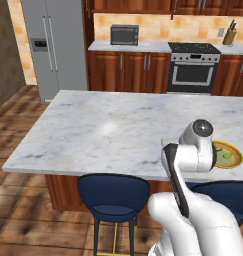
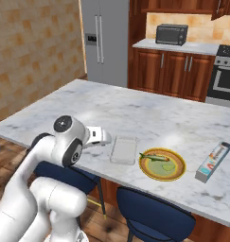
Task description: Retrieve the tupperware and aluminum foil from the cabinet and place them on the dining counter near the plate with lemon wedge and fish to prepare for storing leftovers.
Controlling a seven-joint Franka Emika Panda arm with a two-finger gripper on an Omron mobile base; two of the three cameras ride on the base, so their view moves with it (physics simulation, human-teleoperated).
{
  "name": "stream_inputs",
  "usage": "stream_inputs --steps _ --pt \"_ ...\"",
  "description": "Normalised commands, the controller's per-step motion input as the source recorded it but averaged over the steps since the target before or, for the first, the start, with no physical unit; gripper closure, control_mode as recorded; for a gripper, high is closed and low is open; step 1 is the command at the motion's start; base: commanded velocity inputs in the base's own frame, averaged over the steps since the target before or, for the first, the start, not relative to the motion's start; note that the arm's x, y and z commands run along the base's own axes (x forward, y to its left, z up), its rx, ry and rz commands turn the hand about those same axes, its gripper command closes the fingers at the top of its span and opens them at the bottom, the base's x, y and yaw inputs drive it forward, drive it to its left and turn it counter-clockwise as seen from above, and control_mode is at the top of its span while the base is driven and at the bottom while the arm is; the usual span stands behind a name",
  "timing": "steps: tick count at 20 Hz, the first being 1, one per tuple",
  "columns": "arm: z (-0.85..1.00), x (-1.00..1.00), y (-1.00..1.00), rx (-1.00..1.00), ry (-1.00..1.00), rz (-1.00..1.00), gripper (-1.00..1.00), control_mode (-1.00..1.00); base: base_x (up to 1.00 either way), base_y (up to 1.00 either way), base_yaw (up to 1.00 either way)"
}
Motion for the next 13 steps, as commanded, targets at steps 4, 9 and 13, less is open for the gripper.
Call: stream_inputs --steps 4,9,13 --pt "1.0 -1.0 0.42 -0.09 -0.01 0.01 -1.0 -1.0 0.0 0.0 0.0" --pt "1.0 -0.94 0.35 -0.01 -0.09 0.0 -1.0 -1.0 0.0 0.0 0.0" --pt "0.9 -0.78 0.38 0.0 -0.07 0.0 -1.0 -1.0 0.0 0.0 0.0"
